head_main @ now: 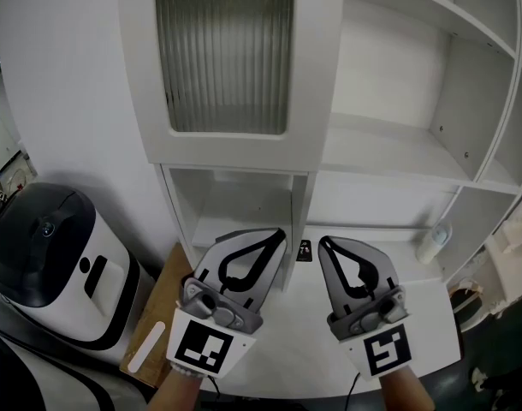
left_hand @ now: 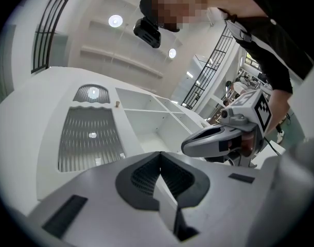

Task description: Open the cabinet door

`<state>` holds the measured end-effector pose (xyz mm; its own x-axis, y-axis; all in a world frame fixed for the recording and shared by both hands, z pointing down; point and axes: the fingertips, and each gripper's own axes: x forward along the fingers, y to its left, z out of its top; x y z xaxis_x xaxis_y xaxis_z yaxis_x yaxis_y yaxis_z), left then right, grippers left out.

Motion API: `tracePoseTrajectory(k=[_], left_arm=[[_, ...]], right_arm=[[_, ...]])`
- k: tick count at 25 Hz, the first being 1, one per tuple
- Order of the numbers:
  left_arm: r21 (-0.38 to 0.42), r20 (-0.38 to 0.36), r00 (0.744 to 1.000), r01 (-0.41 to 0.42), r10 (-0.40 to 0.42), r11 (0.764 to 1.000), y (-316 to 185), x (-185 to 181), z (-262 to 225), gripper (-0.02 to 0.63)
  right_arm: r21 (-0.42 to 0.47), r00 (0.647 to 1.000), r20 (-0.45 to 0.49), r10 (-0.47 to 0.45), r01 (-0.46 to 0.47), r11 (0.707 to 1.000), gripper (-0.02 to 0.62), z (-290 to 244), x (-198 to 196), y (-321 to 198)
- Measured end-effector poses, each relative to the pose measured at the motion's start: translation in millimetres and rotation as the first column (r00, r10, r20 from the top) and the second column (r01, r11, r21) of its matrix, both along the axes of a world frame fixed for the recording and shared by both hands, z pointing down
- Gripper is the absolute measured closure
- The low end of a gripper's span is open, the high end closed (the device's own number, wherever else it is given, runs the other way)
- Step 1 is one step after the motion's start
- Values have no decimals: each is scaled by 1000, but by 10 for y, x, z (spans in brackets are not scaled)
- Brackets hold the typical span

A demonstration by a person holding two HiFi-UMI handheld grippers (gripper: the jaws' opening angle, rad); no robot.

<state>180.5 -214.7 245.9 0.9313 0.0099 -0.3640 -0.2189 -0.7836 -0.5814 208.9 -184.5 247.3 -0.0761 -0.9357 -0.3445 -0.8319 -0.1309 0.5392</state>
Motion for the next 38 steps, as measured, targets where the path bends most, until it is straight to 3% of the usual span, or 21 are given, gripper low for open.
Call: tracePoseTrajectory(k=[18,24,38], left_arm=[[90,-62,998,13,-7,996,-162,73,-558,607],[46,-109,993,-30,35,998,-175,102,-743,607],[141,-147,989,14,7,990,-295,165,-1177,607]], right_arm=[[66,997,-76,2,3,998,600,-637,41,-155],[86,996,-87,-12,19,996,600,-805,39,-185],[125,992,-129,-5,21,992,600,-1160,21,-233]])
